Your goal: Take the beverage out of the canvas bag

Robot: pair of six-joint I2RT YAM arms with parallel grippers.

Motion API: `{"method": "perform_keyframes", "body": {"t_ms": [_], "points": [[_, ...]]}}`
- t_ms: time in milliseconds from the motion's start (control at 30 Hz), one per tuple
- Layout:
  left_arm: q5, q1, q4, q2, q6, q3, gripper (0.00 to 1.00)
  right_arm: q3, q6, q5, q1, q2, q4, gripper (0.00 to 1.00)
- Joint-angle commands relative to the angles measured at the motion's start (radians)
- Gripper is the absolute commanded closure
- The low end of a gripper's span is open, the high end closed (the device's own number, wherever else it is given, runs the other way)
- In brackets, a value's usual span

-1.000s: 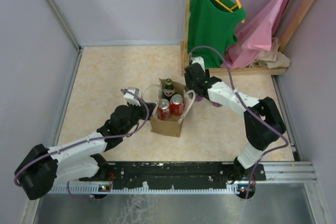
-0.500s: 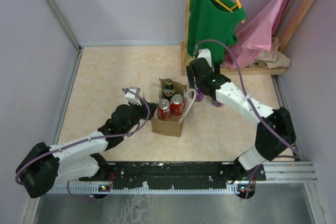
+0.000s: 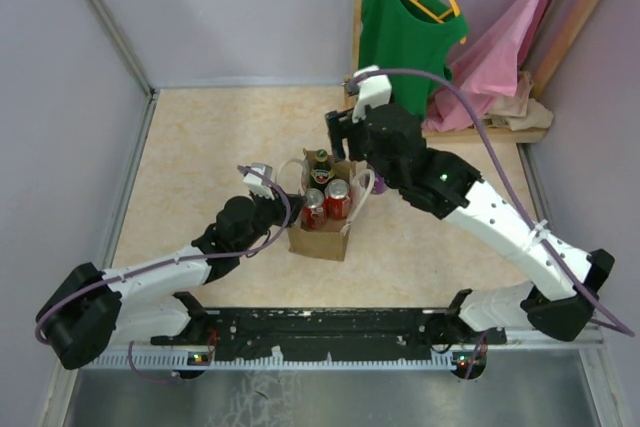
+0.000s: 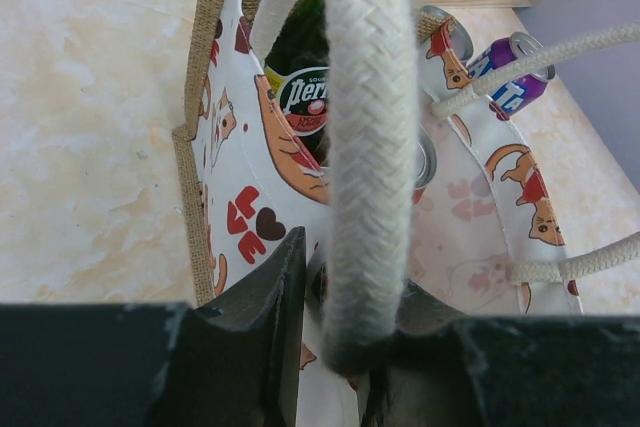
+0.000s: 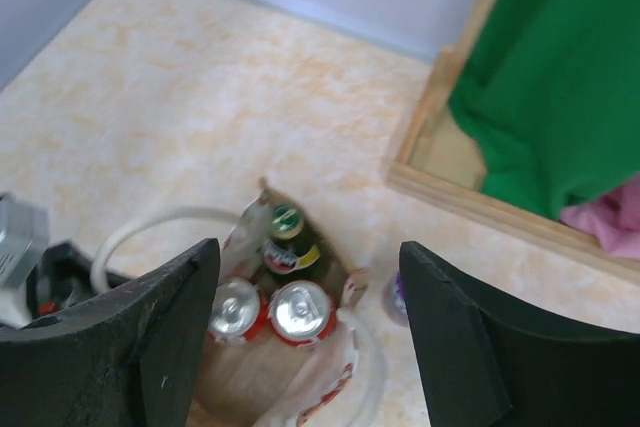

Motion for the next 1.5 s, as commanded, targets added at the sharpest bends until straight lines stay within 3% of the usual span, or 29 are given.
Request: {"method": "perform_keyframes", "body": {"t_ms": [0,367,800,1467], "points": [[0.031,-0.013,-0.036,0.015,-0.006,0.0,0.71,0.015,-0.068,-0.137,0.08,0.098,-0.07,0.28],[-0.009,-0.013,-0.058,-0.03,0.005,-0.015,0.67,-0.077,-0.061,-0.109,0.087,0.221,-0.049,0.29],[-0.07,-0.013,-0.113,-0.062,0.009,-0.016,0.67,-0.198,0.013,-0.31,-0.048,0.273,-0.005,0.34],[-0.08,-0.013,-0.124,-0.071,0.019,-0.019,0.67,-0.266,0.032,-0.287,-0.064,0.323,0.016,0.35]]}}
